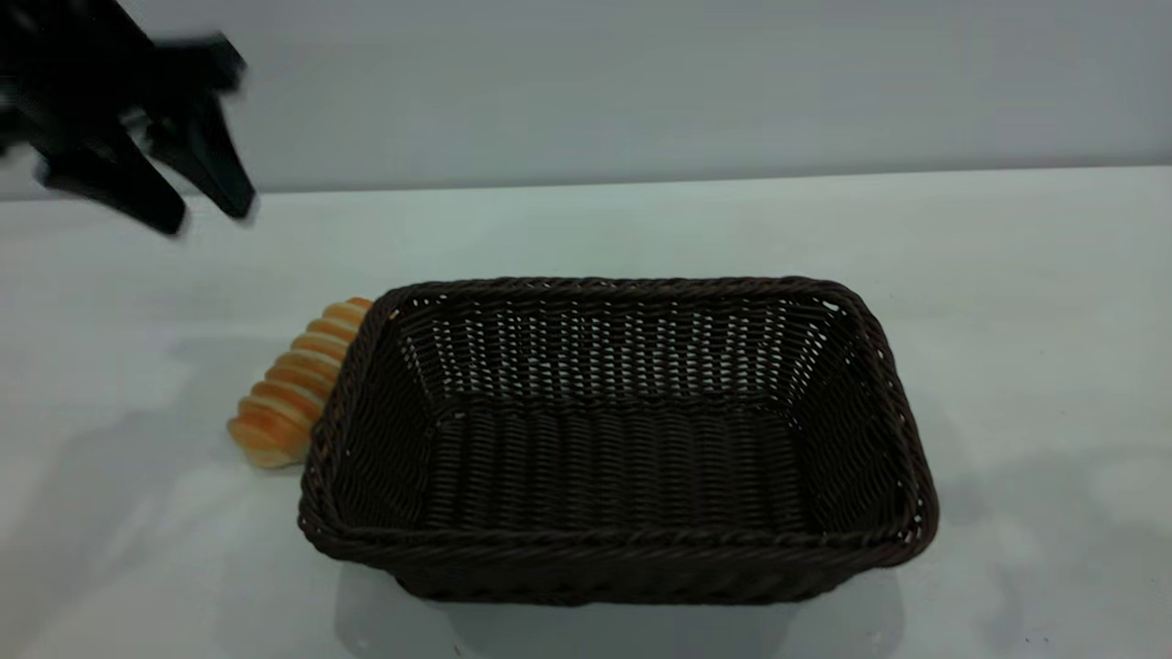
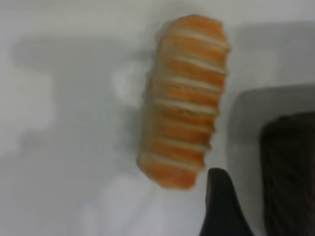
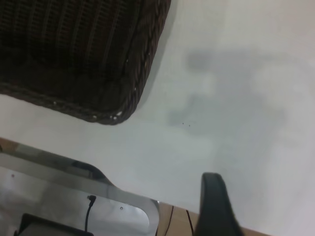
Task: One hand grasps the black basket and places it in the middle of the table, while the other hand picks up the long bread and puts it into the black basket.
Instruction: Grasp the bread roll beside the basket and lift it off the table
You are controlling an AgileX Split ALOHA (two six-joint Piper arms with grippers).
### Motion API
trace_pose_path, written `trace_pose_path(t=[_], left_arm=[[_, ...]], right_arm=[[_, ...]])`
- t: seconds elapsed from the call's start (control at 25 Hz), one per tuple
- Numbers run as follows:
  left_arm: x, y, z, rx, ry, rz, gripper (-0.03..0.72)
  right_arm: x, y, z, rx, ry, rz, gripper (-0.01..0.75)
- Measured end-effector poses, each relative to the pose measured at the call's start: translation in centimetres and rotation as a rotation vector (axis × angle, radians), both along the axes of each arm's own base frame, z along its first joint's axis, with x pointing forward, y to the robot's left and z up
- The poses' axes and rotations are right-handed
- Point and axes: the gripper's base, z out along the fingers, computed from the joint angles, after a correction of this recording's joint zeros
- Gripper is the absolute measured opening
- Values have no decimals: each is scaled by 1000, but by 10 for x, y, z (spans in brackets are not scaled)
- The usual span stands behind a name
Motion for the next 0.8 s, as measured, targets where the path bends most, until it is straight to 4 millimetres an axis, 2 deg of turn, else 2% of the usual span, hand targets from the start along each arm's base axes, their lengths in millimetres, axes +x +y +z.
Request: trace_pose_path(t=[0.12, 0.24, 0.6, 0.68, 0.76, 0.8], left_arm=[[16, -2, -34, 7, 53, -31, 481], [24, -2, -58, 20, 73, -65, 481], [26, -4, -113, 2, 146, -89, 475], [27, -5, -118, -5, 151, -84, 432], [27, -5, -119, -8, 156, -77, 329], [28, -5, -117, -12, 160, -72, 251]], right_arm=[[-6, -1, -2, -1, 3, -1, 527], [-8, -2, -9, -5, 21, -1, 527], [-10, -3, -27, -7, 43, -17, 527], [-11, -3, -29, -8, 49, -18, 527], [-11, -3, -29, -8, 51, -20, 527], [-11, -3, -29, -8, 51, -21, 527]])
